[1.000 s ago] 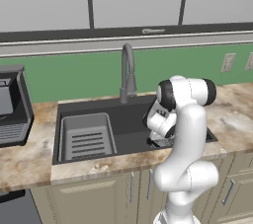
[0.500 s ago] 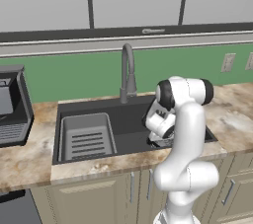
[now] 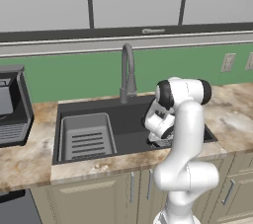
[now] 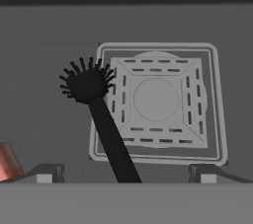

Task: Pick up the dish brush and bar soap from the sink, and place them back in the cabinet, and close the cabinet doors.

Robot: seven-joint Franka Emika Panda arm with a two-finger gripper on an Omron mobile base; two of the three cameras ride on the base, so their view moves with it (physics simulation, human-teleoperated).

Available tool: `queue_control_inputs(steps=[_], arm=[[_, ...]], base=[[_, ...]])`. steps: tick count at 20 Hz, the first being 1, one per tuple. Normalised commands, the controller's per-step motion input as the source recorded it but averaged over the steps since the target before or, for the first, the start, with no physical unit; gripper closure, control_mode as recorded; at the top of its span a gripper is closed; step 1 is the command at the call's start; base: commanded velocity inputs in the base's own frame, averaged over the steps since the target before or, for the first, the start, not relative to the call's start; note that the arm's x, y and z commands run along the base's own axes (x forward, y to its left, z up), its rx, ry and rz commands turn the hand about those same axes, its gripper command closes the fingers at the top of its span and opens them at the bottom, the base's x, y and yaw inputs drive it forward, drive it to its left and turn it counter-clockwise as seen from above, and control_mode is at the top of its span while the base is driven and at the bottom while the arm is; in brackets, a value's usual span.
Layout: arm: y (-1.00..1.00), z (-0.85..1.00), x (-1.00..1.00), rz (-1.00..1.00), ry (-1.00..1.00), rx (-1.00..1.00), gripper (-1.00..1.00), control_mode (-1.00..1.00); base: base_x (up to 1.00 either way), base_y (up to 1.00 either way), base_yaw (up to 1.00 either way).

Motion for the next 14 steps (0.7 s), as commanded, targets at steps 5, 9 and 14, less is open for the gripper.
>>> queue_control_inputs(steps=[5,9,14], arm=[[0.00,-0.15,0.06,0.00,0.00,0.00,-1.00,-1.00],[0.01,-0.17,0.01,0.00,0.01,0.00,-1.00,-1.00],[0.03,-0.20,0.00,0.00,0.01,0.00,-1.00,-1.00]], base=[[0.00,0.00,0.00],[0.00,0.00,0.00],[0.00,0.00,0.00]])
